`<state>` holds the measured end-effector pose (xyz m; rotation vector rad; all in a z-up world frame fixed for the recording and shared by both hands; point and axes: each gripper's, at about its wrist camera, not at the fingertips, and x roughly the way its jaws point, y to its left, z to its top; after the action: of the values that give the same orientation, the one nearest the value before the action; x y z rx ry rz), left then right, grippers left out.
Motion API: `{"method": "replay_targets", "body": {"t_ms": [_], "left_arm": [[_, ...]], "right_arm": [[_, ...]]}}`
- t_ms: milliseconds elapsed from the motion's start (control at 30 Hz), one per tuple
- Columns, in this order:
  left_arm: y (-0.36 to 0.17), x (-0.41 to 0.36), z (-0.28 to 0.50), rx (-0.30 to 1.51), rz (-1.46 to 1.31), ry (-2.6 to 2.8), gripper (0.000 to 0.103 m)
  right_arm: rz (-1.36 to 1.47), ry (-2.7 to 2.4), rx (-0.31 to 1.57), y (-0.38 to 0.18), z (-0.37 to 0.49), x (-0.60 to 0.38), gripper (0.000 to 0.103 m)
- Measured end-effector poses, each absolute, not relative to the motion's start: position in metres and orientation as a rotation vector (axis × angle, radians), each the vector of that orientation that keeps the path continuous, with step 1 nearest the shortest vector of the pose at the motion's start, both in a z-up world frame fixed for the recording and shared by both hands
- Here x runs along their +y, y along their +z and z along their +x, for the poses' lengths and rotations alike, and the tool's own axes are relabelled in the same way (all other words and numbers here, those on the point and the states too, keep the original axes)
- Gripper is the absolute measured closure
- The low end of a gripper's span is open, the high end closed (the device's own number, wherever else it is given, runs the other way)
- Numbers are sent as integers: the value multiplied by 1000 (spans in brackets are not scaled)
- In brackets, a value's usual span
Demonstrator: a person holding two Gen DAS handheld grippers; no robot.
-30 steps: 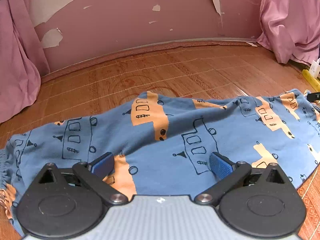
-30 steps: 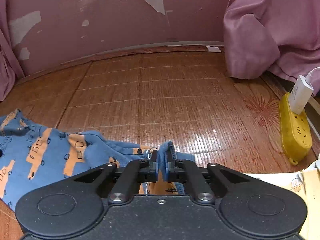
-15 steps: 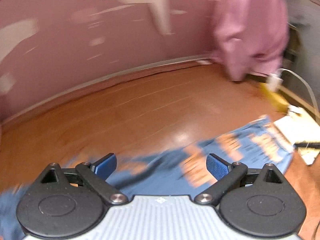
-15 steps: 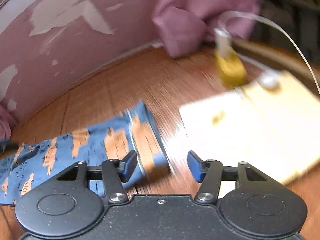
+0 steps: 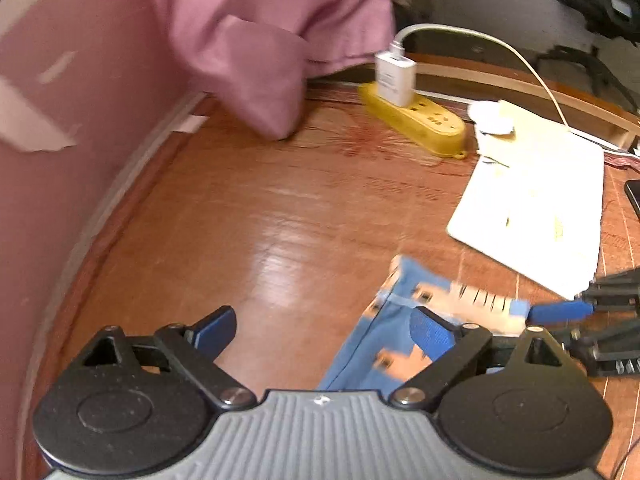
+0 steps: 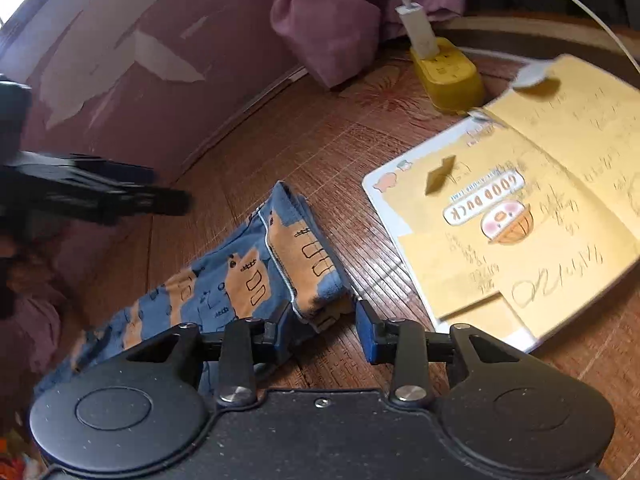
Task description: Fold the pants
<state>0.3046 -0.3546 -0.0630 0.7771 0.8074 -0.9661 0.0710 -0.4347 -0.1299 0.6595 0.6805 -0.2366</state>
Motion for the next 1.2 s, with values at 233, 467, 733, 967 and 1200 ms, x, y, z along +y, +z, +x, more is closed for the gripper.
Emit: {"method": "replay_targets", "body": {"t_ms": [233, 467, 733, 967, 1200], "left_arm": [[-110, -389, 316, 866, 841, -1024, 22], [-123, -392, 311, 825, 849, -1015, 18], [-93, -365, 314, 922, 669, -977, 19], [-67, -262, 332, 1122, 9, -971, 18], [-87, -170, 337, 1179, -333, -948, 18]], "right_arm": [[650, -243, 663, -131, 74, -443, 58], [537, -238, 690, -130, 83, -430, 82], [616, -220, 604, -123, 73, -434, 89], [494, -160, 518, -94, 76, -409, 90], [246, -56, 501, -63, 99, -344, 93]]}}
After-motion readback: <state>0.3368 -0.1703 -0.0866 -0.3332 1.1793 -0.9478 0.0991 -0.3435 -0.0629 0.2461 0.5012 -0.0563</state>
